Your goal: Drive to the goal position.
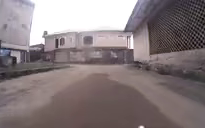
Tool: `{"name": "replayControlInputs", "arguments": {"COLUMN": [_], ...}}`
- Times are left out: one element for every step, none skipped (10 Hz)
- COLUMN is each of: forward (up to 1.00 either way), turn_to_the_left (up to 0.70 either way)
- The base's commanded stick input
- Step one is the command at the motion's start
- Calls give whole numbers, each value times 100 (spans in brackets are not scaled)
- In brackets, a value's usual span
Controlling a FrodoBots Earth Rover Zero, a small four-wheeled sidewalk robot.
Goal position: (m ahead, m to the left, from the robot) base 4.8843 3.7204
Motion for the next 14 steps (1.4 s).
{"name": "replayControlInputs", "arguments": {"forward": [30, 30, 30, 30, 30, 30, 30, 30, 30, 30, 30, 30, 30, 30], "turn_to_the_left": [0, 0, 0, 0, 0, 0, 0, 0, 0, 0, 0, 0, 0, 0]}}
